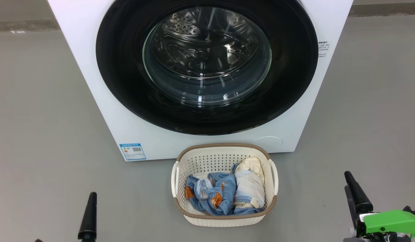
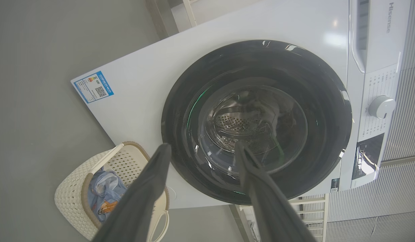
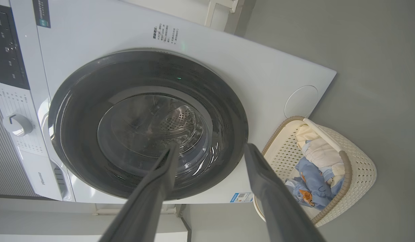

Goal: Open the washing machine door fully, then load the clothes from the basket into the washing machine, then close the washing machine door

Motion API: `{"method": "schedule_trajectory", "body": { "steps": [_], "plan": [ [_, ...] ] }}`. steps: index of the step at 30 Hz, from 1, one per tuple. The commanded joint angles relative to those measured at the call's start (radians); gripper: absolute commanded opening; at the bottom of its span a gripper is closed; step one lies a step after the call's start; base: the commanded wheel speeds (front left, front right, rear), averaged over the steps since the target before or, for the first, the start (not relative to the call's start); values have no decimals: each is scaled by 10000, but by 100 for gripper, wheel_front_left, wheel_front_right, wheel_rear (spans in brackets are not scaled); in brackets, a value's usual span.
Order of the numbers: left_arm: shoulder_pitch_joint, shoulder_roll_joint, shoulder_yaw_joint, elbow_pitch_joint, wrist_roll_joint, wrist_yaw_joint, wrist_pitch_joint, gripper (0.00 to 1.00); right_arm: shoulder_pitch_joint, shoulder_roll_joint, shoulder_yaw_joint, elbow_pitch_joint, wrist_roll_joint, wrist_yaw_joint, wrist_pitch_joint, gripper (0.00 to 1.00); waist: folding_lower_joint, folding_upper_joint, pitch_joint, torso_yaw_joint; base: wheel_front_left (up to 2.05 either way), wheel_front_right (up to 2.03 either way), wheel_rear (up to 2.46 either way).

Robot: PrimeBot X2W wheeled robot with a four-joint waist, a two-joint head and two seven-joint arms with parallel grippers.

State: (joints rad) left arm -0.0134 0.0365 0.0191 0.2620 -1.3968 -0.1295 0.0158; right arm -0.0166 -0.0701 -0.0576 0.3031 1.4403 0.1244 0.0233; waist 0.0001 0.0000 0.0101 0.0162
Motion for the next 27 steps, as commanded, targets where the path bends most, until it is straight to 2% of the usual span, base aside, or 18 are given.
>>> {"method": "schedule_trajectory", "body": {
  "steps": [1, 10, 27],
  "plan": [
    [-239, 184, 17, -369, 403, -4, -146, 100, -429, -241, 164, -335, -310, 18, -154, 100, 0, 0, -8, 7, 0, 0, 0],
    [-193, 224, -103, -443, 1777, -5, -404, 100, -450, -580, 642, -365, -1680, 23, -419, 100, 0, 0, -50, 58, 0, 0, 0],
    [-132, 202, -219, -628, 4140, -6, -862, 100, -516, -794, 1023, -283, -3615, 31, -889, 100, 0, 0, -55, 166, 0, 0, 0]
  ]
}}
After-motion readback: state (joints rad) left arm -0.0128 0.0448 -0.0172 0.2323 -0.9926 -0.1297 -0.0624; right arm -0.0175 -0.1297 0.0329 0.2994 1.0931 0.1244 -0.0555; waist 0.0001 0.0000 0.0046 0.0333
